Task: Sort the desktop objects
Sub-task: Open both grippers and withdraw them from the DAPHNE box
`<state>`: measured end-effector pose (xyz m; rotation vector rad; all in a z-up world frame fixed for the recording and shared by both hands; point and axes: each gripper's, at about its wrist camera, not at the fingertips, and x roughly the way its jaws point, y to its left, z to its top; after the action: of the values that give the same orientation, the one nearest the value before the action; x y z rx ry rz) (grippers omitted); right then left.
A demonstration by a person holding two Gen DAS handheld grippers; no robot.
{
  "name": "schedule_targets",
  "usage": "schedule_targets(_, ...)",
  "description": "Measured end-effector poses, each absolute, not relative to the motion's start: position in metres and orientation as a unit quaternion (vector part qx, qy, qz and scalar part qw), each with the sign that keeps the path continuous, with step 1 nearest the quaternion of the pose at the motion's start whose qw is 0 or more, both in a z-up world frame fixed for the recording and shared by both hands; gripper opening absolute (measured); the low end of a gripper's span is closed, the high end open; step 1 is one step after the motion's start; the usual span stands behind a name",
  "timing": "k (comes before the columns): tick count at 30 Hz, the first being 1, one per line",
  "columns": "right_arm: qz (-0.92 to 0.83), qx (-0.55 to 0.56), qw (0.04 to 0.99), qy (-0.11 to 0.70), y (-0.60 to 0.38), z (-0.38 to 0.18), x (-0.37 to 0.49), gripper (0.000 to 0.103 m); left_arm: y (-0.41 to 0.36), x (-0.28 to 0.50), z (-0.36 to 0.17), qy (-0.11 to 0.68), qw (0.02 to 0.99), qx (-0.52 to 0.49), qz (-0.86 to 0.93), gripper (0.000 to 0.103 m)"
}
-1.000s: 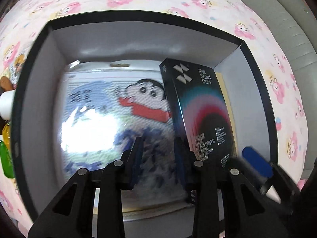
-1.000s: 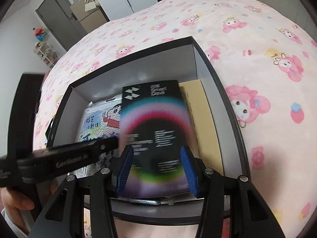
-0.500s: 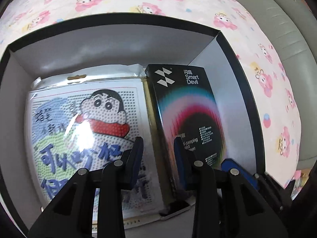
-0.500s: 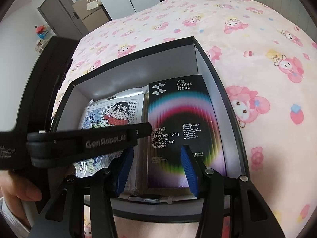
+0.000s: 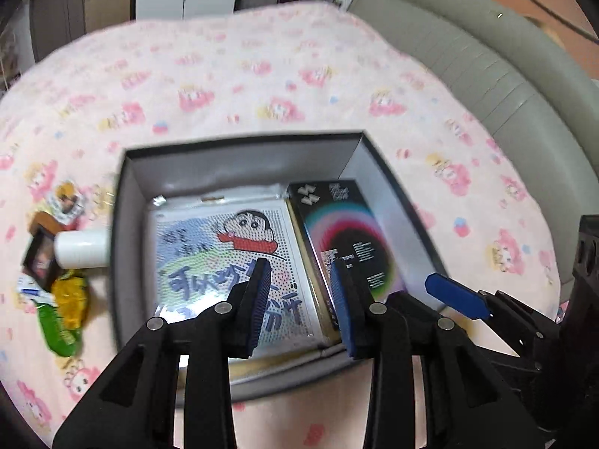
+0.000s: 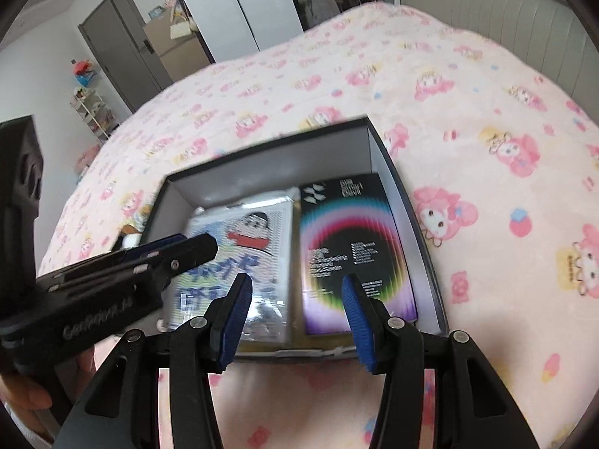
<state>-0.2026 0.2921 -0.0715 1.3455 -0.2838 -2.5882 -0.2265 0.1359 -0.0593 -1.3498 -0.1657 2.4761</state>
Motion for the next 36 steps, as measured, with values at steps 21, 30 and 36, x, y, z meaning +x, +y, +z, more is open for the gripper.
schedule_targets(21, -0.923, 0.366, 0.098, -0.074, 0.251, 0.001, -0.095, 0.051, 0.084, -0.099, 0.036, -0.032, 0.160, -0.358, 0.919, 0.052)
schedule_targets(30, -0.924, 0.356, 0.117, -0.082, 0.234, 0.004, -0.061, 0.052, 0.052, -0.064, 0.042, -0.037, 0.147, -0.346, 0.926, 0.052)
schedule_targets(36, -0.921, 0.352, 0.146, -0.078, 0.213, 0.006, -0.056, 0.052, 0.020, -0.047, 0.033, -0.062, 0.123, -0.350, 0.927, 0.052)
